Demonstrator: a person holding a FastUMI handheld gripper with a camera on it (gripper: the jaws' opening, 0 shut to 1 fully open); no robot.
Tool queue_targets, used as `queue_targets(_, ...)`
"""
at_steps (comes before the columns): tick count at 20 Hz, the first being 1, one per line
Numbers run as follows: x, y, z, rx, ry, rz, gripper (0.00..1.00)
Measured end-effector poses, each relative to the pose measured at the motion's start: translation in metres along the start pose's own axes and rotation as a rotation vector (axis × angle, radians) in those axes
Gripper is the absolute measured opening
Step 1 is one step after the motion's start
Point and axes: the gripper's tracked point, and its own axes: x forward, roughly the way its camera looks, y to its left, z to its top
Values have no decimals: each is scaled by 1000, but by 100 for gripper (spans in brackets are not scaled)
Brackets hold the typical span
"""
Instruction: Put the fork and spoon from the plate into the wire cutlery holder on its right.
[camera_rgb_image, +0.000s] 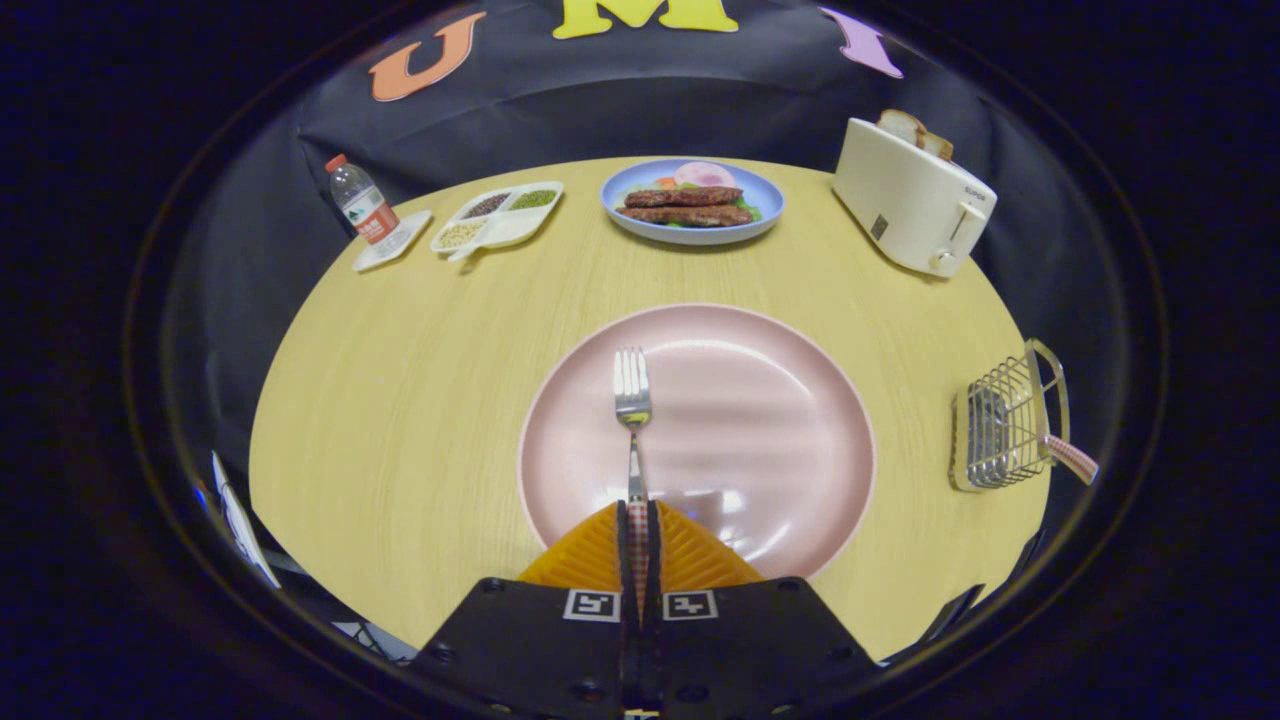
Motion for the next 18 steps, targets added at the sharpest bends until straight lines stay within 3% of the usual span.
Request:
queue_targets(8,-54,-50,7,122,11,-2,1)
queue_targets(18,-125,-175,35,204,-51,-132,1)
